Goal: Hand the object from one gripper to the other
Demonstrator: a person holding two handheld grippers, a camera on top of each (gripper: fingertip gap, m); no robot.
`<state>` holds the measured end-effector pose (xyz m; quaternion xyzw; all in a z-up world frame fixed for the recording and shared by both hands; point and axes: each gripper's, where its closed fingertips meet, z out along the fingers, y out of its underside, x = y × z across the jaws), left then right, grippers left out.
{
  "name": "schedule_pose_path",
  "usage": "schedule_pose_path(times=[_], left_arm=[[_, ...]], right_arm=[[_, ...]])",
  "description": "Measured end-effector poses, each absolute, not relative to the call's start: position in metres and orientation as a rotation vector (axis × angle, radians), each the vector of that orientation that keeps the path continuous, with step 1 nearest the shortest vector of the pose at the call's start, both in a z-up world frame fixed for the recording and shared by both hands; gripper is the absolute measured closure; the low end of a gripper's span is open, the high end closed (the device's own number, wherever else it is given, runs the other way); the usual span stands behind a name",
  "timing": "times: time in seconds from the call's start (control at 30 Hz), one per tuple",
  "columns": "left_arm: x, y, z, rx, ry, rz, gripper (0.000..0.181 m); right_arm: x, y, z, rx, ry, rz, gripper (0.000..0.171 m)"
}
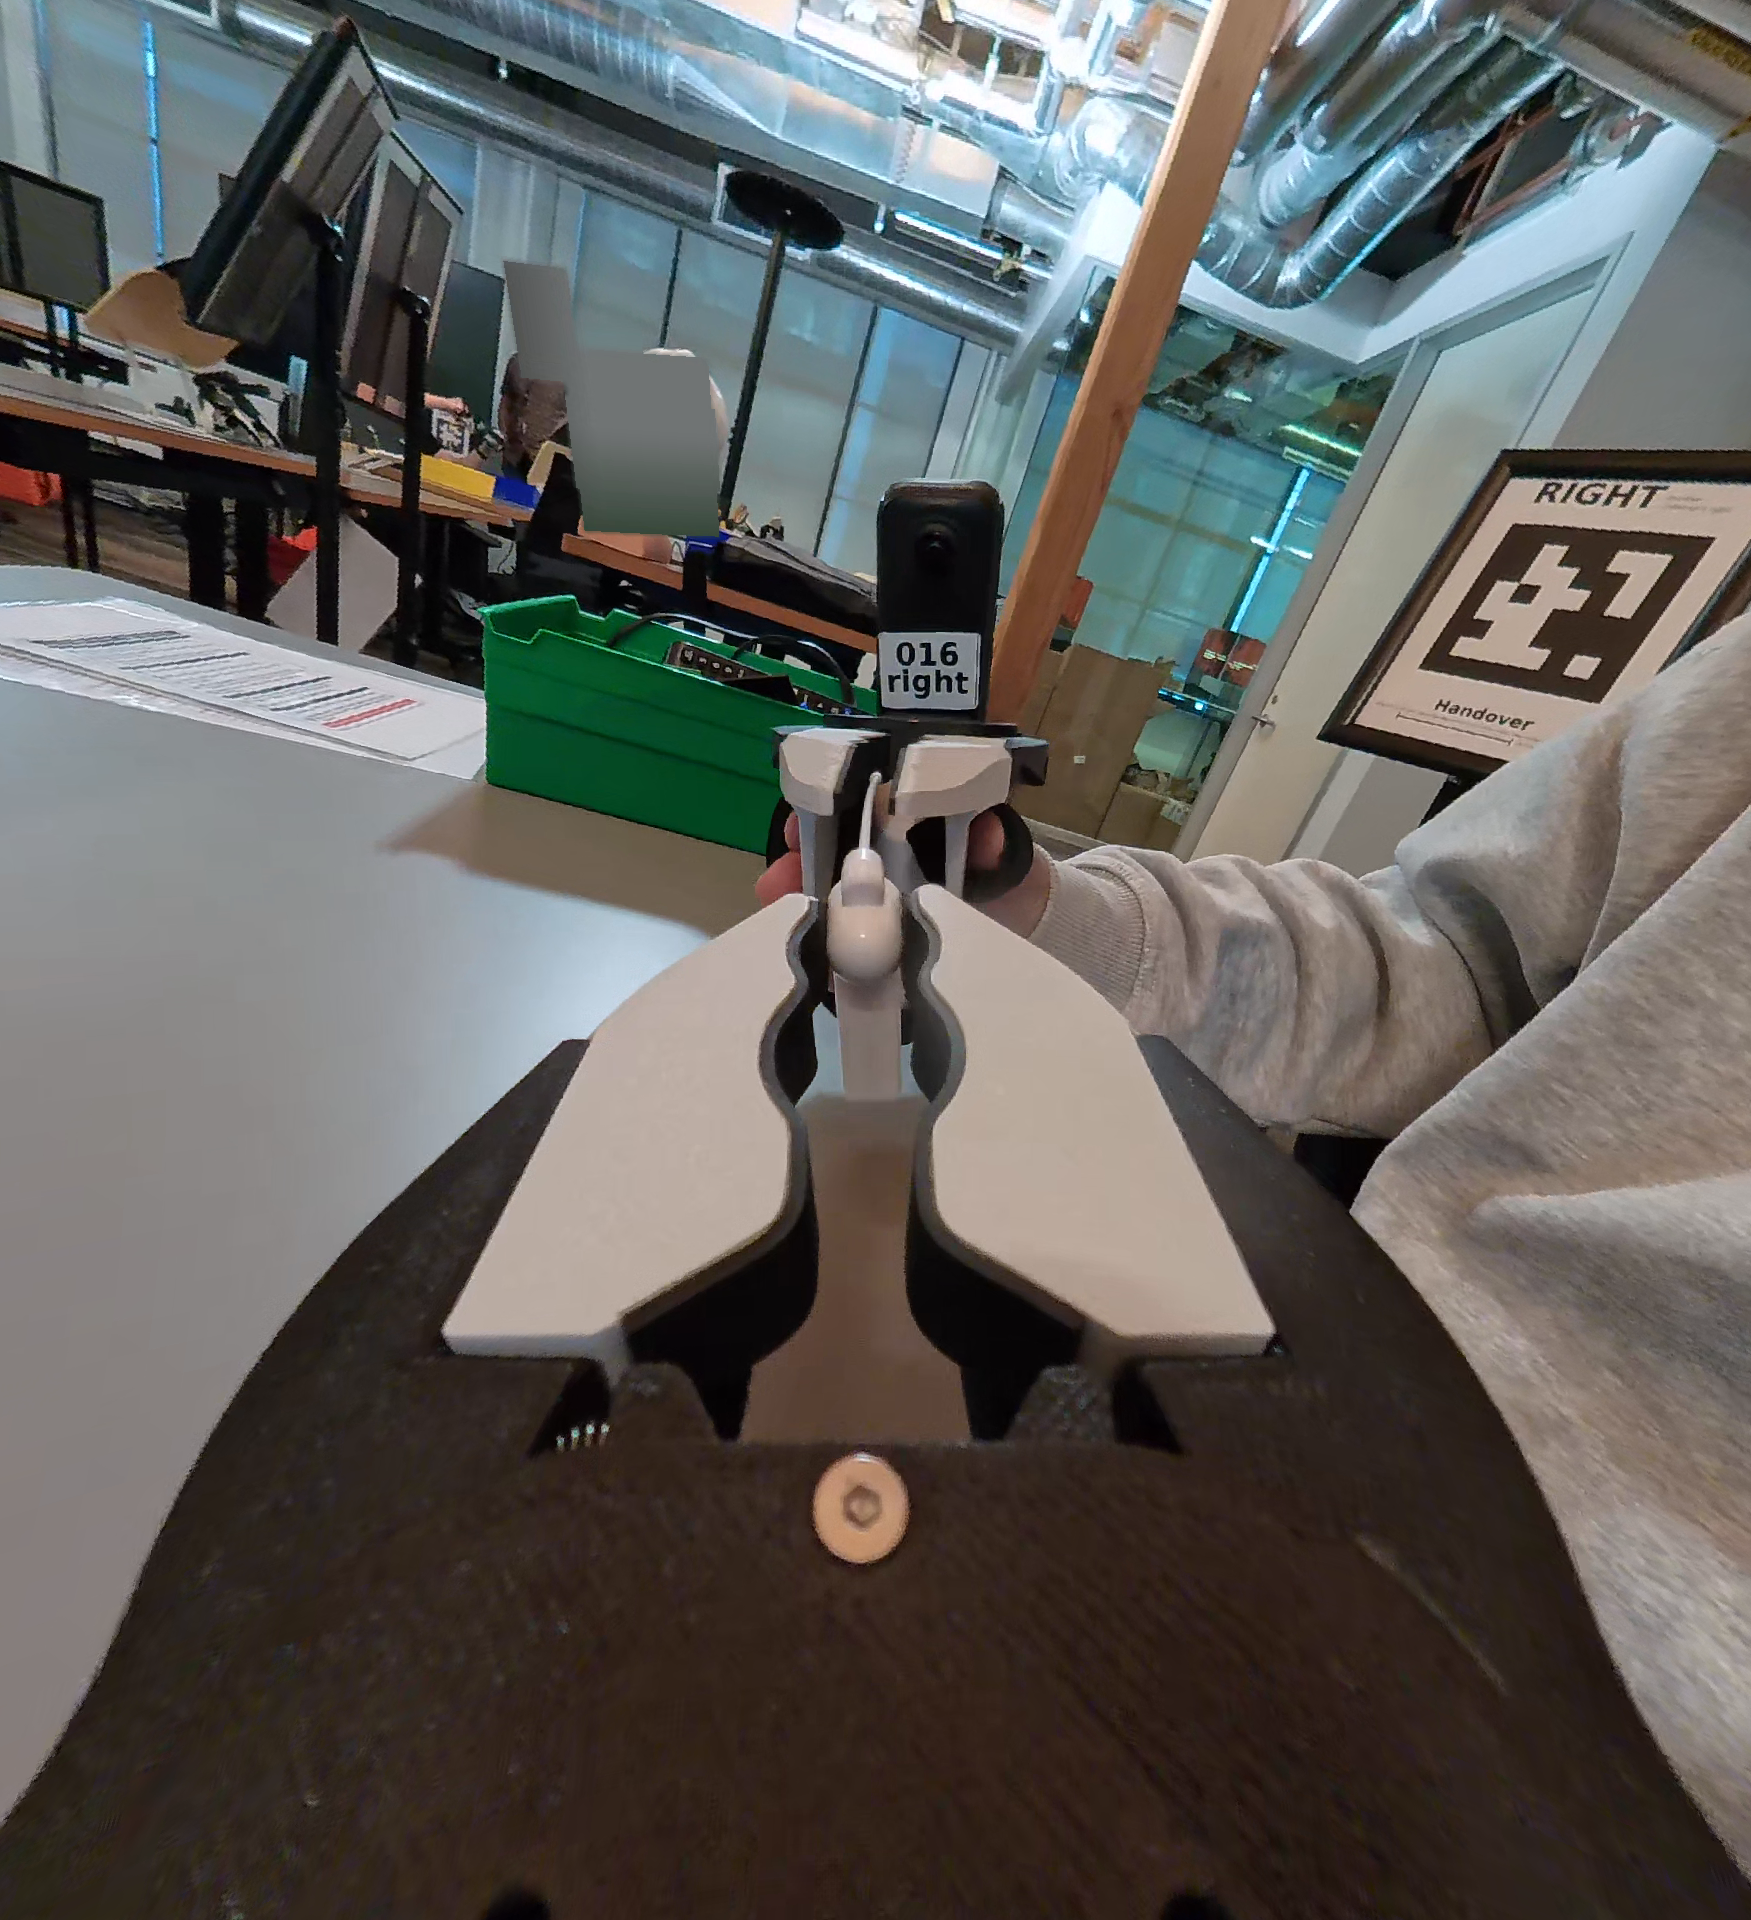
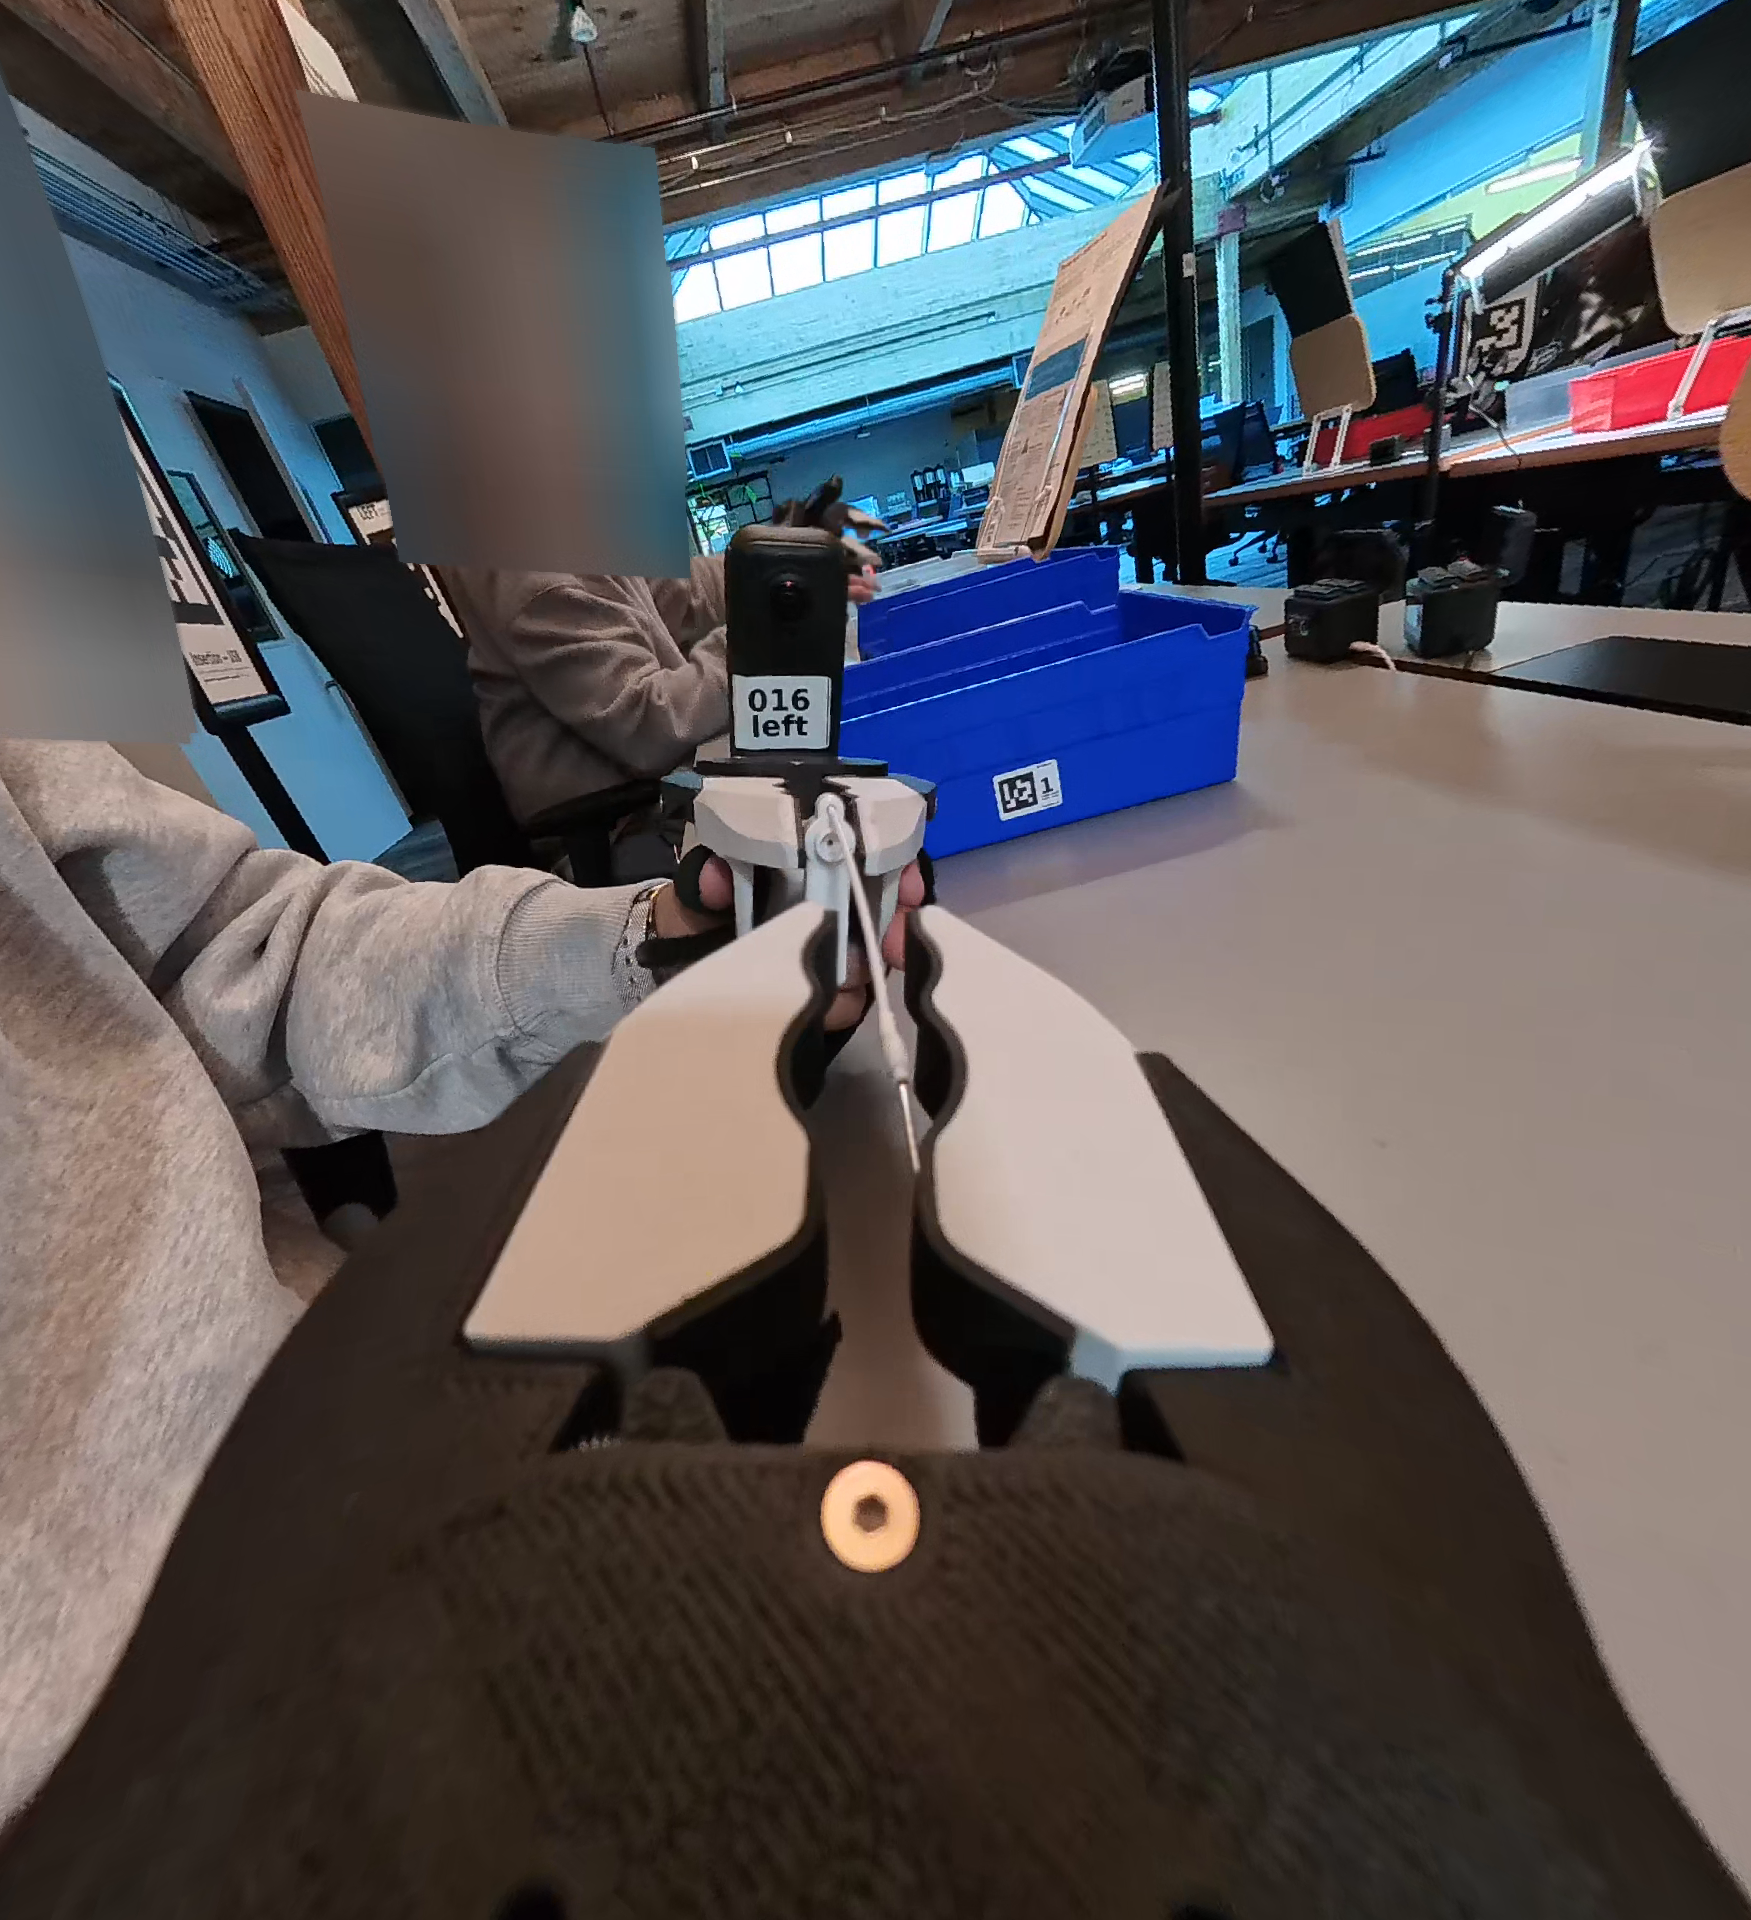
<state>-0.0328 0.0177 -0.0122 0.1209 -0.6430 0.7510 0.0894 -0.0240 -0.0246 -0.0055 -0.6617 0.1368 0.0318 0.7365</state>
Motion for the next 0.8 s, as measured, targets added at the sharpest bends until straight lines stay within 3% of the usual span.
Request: schedule_pose_path(times=[0.2,0.43,0.6,0.8], left_arm=[[-0.034,0.018,-0.012,0.356,-1.901,2.234,0.168],[-0.033,0.016,-0.013,0.372,-1.893,2.22,0.169],[-0.029,0.014,-0.016,0.425,-1.891,2.202,0.138],[-0.017,0.016,-0.017,0.518,-1.94,2.261,0.117]], right_arm=[[-0.027,-0.022,-0.006,-1.467,0.284,0.057,0.169],[-0.029,-0.023,0.003,-1.438,0.278,0.065,0.17],[-0.025,-0.028,0.005,-1.427,0.299,0.039,0.17],[-0.02,-0.03,0.0,-1.468,0.326,0.011,0.17]])
